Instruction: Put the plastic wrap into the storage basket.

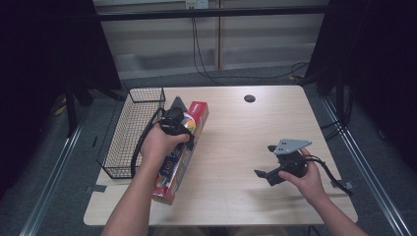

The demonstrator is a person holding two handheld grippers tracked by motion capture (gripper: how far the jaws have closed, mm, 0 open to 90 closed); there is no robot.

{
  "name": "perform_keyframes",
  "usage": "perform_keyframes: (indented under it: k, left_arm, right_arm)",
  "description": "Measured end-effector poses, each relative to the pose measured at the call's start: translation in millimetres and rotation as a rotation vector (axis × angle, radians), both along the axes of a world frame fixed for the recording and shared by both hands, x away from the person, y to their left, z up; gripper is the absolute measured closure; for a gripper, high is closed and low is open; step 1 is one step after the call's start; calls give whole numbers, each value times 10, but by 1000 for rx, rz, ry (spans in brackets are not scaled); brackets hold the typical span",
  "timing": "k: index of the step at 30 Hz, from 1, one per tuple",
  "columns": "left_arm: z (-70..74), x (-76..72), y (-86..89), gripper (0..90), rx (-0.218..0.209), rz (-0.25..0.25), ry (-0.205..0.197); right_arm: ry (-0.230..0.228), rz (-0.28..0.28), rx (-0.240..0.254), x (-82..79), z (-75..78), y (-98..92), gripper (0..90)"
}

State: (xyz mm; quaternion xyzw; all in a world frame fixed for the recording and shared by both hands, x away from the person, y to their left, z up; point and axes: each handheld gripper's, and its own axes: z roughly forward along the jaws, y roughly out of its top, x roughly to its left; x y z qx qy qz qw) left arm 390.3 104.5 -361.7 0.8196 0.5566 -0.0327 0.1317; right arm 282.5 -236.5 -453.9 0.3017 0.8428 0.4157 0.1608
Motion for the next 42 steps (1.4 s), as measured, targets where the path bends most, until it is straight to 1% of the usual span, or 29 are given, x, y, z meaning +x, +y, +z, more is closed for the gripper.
perform_keyframes:
  k: [1,3,7,8,9,11,13,15,18,24,25,26,28,32,34,36,37,40,42]
  left_arm:
    - [22,6,26,425,7,-1,1]
    - [27,9,39,425,9,6,-6]
    - [58,13,91,425,22,11,-5]
    - [58,13,91,425,22,11,-5]
    - [63,9,98,425,14,24,-9]
    - [82,12,120,425,17,16,-5]
    - [89,10,129,425,20,33,-14]
    - [110,14,156,425,19,40,-7]
    - [122,15,172,425,25,41,-15]
    - [150,18,208,425,28,45,-8]
    - [158,19,214,426,32,48,-10]
    - [163,19,217,425,25,51,-12]
    - [182,22,231,425,31,48,-16]
    - [216,28,252,425,33,54,-14]
    - [224,28,261,425,30,65,-21]
    - [237,33,278,425,34,62,-14]
    - [244,34,286,425,40,63,-16]
    - [263,40,306,425,40,66,-20]
    - [273,41,314,425,39,77,-25]
  right_arm:
    - [0,2,1,1,0,0,8]
    - [0,1,2,-1,1,0,8]
    - [-1,4,2,3,1,-1,8]
    - [-1,4,2,3,1,-1,8]
    - [0,4,2,2,1,-1,8]
    - [-1,4,1,2,1,-1,8]
    - [0,3,2,2,2,-2,8]
    - [0,3,2,2,3,-2,8]
    - [0,4,1,2,3,-2,8]
    - [0,4,0,3,2,-2,8]
    - [0,5,1,3,2,-2,8]
    - [0,4,-1,4,2,-3,8]
    - [0,4,-1,4,2,-3,8]
    - [0,4,-1,2,2,-2,8]
    - [0,4,0,1,3,-3,8]
    - [1,3,0,1,3,-3,8]
    - [0,4,-1,1,3,-3,8]
    - [2,2,-1,2,1,-1,8]
    - [2,2,-2,1,1,-1,8]
